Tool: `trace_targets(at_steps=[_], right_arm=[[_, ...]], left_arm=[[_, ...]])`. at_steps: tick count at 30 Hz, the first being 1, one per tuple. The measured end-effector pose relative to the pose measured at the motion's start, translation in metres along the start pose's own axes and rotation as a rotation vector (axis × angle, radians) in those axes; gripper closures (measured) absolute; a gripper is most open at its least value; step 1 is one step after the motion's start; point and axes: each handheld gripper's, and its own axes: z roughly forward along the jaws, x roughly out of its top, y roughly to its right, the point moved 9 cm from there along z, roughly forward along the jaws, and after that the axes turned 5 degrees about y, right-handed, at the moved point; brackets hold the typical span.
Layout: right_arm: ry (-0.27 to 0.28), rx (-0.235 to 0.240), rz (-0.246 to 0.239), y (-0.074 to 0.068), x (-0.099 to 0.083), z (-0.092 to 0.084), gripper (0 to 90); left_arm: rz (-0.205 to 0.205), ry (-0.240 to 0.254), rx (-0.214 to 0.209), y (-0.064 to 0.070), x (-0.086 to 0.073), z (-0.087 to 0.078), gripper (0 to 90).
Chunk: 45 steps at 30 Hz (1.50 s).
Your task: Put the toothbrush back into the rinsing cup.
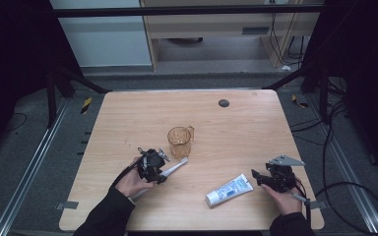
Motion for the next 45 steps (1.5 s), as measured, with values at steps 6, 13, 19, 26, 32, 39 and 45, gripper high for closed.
trace_targets(at_steps=[6,13,19,26,32,39,45], right_arm=[[0.001,0.001,0.004,0.000,0.000,0.000,36.9],[0.000,-0.001,0.000,0.001,0.000,0.000,37.0],[0.002,-0.001,0.007,0.001,0.000,0.000,37.0],[0.002,-0.002,0.007,0.001,0.000,0.000,37.0],[0.004,-0.003,0.004,0.002,0.000,0.000,37.1],[0.004,-0.003,0.001,0.002,0.000,0.000,37.1],[0.007,-0.005,0.000,0.002,0.000,0.000,37.1]], left_arm=[[-0.012,0.000,-0.001,0.000,0.000,0.000,66.6],[-0.024,0.009,-0.012,0.001,0.000,-0.003,66.8],[-0.016,0.025,-0.017,0.004,0.002,-0.008,66.8],[-0.012,0.044,-0.013,0.005,0.003,-0.016,66.8],[-0.021,0.082,-0.012,0.006,0.006,-0.025,66.9],[-0.035,0.136,0.002,0.004,0.011,-0.041,66.9],[-0.050,0.189,0.016,0.002,0.015,-0.057,66.9]])
